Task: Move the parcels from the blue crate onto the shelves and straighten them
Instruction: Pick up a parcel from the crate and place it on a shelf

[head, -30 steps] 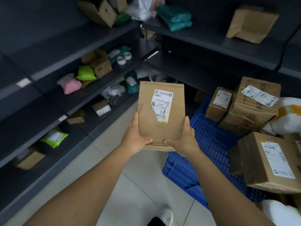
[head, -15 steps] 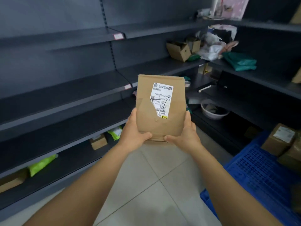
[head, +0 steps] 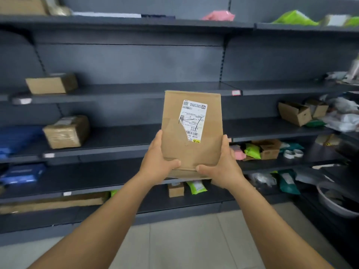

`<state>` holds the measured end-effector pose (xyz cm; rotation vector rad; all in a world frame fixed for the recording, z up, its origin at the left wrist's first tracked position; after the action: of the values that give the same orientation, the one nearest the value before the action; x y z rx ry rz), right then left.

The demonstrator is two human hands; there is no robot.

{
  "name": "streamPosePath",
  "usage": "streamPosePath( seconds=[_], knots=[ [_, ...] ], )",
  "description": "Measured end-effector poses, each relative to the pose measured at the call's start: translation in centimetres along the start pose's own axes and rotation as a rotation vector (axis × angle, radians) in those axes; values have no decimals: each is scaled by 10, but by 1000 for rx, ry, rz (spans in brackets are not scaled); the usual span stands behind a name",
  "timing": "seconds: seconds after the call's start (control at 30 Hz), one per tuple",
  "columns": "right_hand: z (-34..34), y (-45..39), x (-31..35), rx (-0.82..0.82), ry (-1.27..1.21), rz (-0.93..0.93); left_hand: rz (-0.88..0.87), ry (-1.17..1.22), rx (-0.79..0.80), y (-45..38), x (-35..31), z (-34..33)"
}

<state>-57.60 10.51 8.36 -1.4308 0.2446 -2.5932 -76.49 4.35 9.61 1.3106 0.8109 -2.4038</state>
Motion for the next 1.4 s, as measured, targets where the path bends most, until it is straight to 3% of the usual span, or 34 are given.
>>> streamPosePath(
  seconds=[0.43,0.7,0.93,1.13,1.4],
  knots=[
    [-115,-65,134,201,-63,274,14,-98,-303,-85,27,140],
    [-180,-144,186,255,-91,372,49,-147,-415,-173,49,173],
    [-246,-161,194,400,-85,410,179,-198,-487,-179,97,195],
    [-316,-142,174,531,-10,387,341,-231,-483,-162,170,208],
    [-393,-139,171,598,51,262,417,-246,-329,-196,248,230]
  ],
)
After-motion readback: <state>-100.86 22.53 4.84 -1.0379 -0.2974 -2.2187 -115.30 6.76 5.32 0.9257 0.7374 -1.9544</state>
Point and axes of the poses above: each hand's wrist, its own y-axis away from the middle knuckle, its own z-axis out of the back of the hand, x = y × z, the point moved 3 cm from there along -y, towards the middle knuckle, and after that the axes turned 13 degrees about -x, right-handed, at the moved point
